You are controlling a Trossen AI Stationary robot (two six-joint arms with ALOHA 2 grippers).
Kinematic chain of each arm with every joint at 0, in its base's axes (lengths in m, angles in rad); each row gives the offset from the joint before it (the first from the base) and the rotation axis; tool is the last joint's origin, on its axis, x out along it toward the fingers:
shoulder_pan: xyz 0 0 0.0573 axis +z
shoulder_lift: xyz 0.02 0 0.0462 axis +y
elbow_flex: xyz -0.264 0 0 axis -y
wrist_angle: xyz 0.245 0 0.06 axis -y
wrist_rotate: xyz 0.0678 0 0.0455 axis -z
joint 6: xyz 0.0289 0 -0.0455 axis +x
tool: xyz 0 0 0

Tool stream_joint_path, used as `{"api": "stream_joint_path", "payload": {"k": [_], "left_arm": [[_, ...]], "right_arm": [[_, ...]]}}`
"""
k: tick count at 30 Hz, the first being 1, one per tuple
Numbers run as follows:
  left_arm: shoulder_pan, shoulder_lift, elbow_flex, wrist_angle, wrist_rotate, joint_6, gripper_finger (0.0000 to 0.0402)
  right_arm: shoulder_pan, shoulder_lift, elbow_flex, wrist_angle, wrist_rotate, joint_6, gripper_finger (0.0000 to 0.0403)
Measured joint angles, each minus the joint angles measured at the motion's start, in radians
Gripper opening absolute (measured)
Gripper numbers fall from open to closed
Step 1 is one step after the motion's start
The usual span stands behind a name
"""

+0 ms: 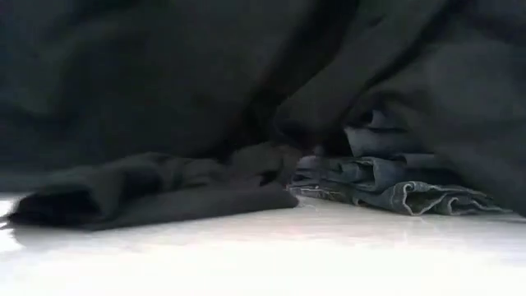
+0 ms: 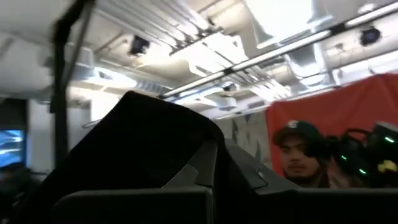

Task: Fold Laundry from Bin
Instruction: Fold the black shirt

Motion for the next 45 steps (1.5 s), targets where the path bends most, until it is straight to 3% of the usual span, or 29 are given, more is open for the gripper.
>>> {"api": "stream_joint_path", "payload": {"k": [3, 6, 12, 18, 24, 28, 33, 39, 45], "left_arm": [[-0.09, 0.074, 0.122, -0.123, -0.039, 0.086, 0.0], [-0.165, 0.135, 0.258, -0.313, -0.142, 0.198, 0.0], [-0.273, 0.258, 0.488, -0.562, -0.345, 0.41, 0.0], [-0.318, 0.328, 0.669, -0.685, -0.406, 0.507, 0.0], [-0.331, 0.346, 0.799, -0.727, -0.536, 0.555, 0.0], [-0.326, 0.344, 0.887, -0.749, -0.662, 0.603, 0.0], [-0.324, 0.342, 1.025, -0.856, -0.741, 0.62, 0.0], [-0.342, 0.346, 1.094, -0.941, -0.69, 0.503, 0.0], [-0.436, 0.352, 1.094, -1.078, -0.628, 0.426, 0.0]], "right_arm": [[0.03, 0.0, 0.0, 0.064, -0.117, -0.047, 0.002], [0.063, 0.002, 0.0, 0.178, -0.167, -0.174, 0.002], [0.117, 0.002, 0.0, 0.607, -0.171, -0.699, 0.002], [0.117, -0.002, 0.0, 1.102, -0.24, -1.245, 0.002], [0.085, -0.017, 0.0, 1.396, -0.239, -1.56, 0.002], [0.04, -0.051, 0.0, 1.45, -0.225, -1.63, 0.002], [-0.017, -0.097, 0.0, 1.459, -0.155, -1.606, 0.002], [-0.036, -0.108, 0.001, 1.406, -0.165, -1.429, 0.002], [0.029, -0.027, 0.0, 1.322, -0.139, -1.323, 0.002]]}}
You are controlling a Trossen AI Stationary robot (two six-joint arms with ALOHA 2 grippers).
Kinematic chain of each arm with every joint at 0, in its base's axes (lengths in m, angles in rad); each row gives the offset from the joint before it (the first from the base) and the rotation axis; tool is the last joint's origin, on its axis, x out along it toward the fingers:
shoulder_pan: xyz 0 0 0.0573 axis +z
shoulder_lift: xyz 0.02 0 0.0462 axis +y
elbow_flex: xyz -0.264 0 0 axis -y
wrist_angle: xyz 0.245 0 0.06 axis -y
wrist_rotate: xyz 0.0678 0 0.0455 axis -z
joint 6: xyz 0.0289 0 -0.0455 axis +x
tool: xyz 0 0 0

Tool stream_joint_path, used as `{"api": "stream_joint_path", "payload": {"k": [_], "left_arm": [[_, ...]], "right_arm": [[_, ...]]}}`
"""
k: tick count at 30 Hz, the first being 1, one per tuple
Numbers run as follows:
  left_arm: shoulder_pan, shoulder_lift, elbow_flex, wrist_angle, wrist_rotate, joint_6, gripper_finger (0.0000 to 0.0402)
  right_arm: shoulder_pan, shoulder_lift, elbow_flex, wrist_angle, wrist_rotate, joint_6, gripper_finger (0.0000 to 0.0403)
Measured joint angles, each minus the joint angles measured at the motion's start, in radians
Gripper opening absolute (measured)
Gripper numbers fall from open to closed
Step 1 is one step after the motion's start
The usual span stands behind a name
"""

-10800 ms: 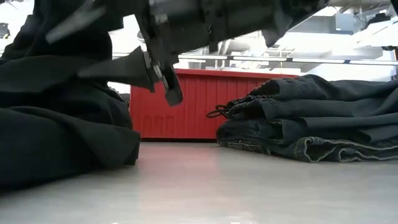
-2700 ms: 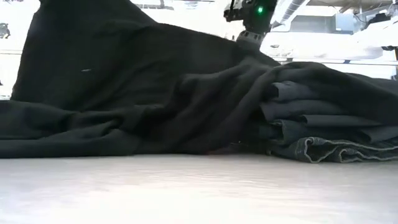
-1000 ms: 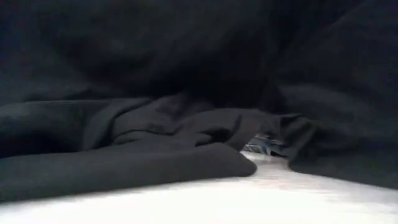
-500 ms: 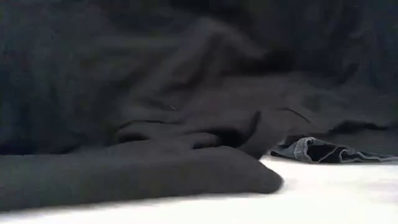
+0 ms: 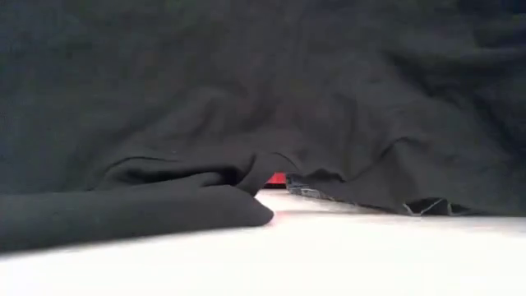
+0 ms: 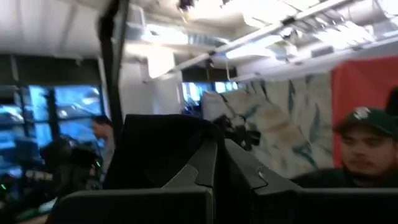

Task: Fold Laundry from Bin
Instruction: Fold the black shirt

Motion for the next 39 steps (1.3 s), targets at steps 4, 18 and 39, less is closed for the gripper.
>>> {"api": "stream_joint_path", "payload": {"k": [4, 18, 39], "left_arm": [[-0.073, 0.016, 0.0, -0.043, -0.023, 0.019, 0.0], [-0.134, -0.02, 0.082, -0.526, -0.712, 0.158, 0.0], [0.314, -0.089, -0.24, -1.046, -0.896, -0.435, 0.0]], "right_arm": [[0.025, 0.066, 0.0, 0.014, 0.005, -0.051, 0.002], [-0.463, -0.008, 0.0, -0.319, -0.031, 0.003, 0.002], [-1.354, 0.101, -0.263, -0.916, -1.022, 0.771, 0.002]]}}
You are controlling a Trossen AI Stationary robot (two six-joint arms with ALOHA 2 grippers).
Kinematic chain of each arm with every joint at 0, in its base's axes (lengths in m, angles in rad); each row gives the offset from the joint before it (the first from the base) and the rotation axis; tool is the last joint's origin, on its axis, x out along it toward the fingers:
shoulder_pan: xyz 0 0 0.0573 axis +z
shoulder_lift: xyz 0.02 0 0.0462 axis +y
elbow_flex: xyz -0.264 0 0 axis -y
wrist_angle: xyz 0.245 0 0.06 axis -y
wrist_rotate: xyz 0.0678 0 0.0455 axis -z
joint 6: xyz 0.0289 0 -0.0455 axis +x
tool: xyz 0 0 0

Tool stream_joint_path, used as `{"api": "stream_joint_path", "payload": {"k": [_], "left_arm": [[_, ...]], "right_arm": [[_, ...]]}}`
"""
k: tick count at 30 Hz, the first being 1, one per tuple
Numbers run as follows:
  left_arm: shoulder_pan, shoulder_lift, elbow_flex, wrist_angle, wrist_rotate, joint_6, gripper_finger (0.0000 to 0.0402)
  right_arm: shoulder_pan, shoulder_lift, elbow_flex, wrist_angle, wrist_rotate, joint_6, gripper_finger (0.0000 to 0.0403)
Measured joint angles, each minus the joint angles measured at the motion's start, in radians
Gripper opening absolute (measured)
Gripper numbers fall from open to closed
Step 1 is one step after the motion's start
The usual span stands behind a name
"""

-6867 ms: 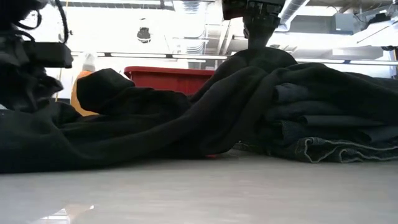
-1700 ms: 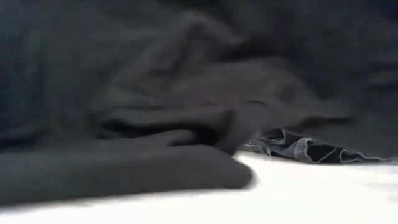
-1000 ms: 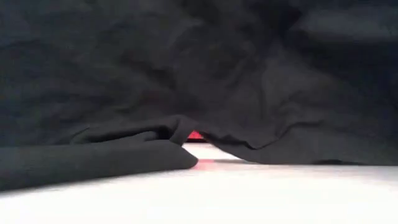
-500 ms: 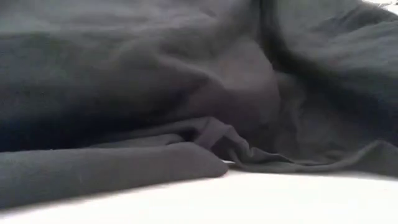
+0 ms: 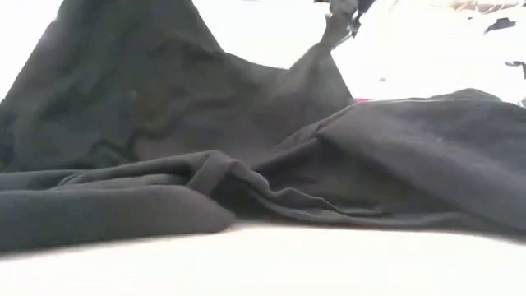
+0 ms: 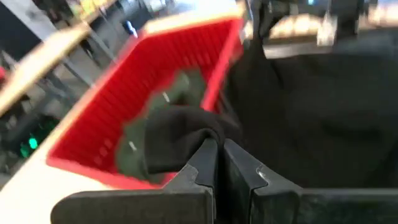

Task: Fold Laundry from Bin
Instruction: Fold the black shirt

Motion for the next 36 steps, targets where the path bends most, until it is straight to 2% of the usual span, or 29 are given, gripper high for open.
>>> {"api": "stream_joint_path", "payload": {"k": [7, 10, 14, 21, 24, 29, 32, 36], "left_arm": [[-0.011, 0.001, -0.456, 0.113, 0.177, -0.223, 0.0], [-0.043, 0.001, -0.628, 0.277, 0.234, -0.266, 0.0], [-0.101, 0.001, -0.765, 0.525, 0.37, -0.259, 0.0], [-0.171, 0.001, -0.822, 0.581, 0.52, -0.353, 0.0], [-0.186, 0.014, -0.822, 0.582, 0.587, -0.402, 0.0], [-0.195, 0.081, -0.851, 0.617, 0.617, -0.499, 0.0], [-0.195, 0.134, -0.868, 0.617, 0.666, -0.513, 0.0007], [-0.196, 0.171, -0.86, 0.54, 0.686, -0.533, 0.0039]], "right_arm": [[0.127, 0.077, -0.001, -0.127, 0.0, 0.084, 0.002], [0.193, 0.078, -0.013, -0.182, 0.001, 0.152, 0.002], [0.289, 0.037, -0.081, -0.199, 0.002, 0.282, 0.002], [0.467, 0.017, -0.231, -0.131, -0.021, 0.501, 0.002], [0.527, 0.025, -0.284, -0.015, -0.024, 0.561, 0.0021], [0.581, 0.046, -0.343, 0.163, -0.024, 0.602, 0.0025], [0.573, 0.046, -0.354, 0.161, -0.026, 0.665, 0.0044], [0.553, 0.037, -0.344, 0.047, -0.026, 0.717, 0.0089]]}}
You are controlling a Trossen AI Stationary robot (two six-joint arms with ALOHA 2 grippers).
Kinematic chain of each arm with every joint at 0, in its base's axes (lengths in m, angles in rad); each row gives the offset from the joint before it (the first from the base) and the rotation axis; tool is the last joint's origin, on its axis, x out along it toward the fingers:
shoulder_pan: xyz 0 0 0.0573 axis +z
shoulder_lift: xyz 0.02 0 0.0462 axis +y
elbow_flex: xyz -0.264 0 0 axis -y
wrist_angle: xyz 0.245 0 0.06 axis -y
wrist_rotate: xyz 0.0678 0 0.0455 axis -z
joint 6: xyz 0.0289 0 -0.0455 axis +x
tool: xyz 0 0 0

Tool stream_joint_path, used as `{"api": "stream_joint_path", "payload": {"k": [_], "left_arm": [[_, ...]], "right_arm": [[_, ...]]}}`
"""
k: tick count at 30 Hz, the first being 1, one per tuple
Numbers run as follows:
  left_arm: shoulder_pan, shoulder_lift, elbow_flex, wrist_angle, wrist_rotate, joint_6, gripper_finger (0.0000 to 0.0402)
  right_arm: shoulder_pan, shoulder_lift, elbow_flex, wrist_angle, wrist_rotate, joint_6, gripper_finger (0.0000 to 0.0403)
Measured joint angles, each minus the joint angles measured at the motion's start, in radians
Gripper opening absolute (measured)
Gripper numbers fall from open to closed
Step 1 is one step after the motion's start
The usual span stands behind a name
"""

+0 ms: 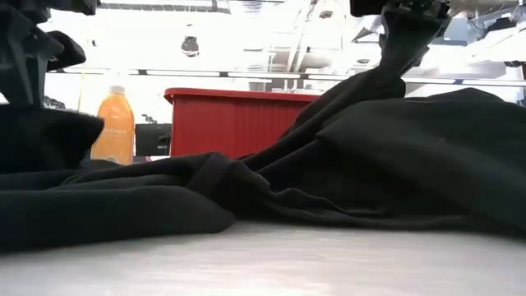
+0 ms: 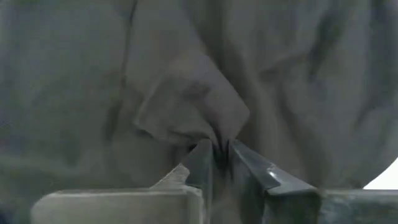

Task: Fold Laundry from Bin
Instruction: Fold the black shirt

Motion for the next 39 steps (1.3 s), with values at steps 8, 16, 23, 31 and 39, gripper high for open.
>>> {"api": "stream_joint_path", "payload": {"k": [8, 16, 23, 31, 39], "left_arm": [[-0.011, 0.002, -0.03, 0.02, 0.009, -0.064, 0.0114], [-0.076, 0.01, -0.045, 0.212, -0.04, 0.082, 0.0158], [-0.191, 0.122, -0.043, 0.602, 0.0, 0.519, 0.0156], [-0.229, 0.308, -0.044, 0.735, 0.105, 0.593, 0.0155], [-0.241, 0.408, -0.044, 0.734, 0.135, 0.694, 0.0155]], "right_arm": [[0.025, 0.007, 0.001, -0.129, -0.056, 0.139, 0.0192], [0.198, 0.008, -0.011, -0.137, -0.058, 0.309, 0.0249], [0.393, 0.008, -0.011, -0.088, -0.013, 0.573, 0.0248], [0.563, 0.008, -0.01, -0.022, 0.176, 0.675, 0.0248], [0.623, 0.044, -0.01, -0.014, 0.238, 0.648, 0.0248]]}}
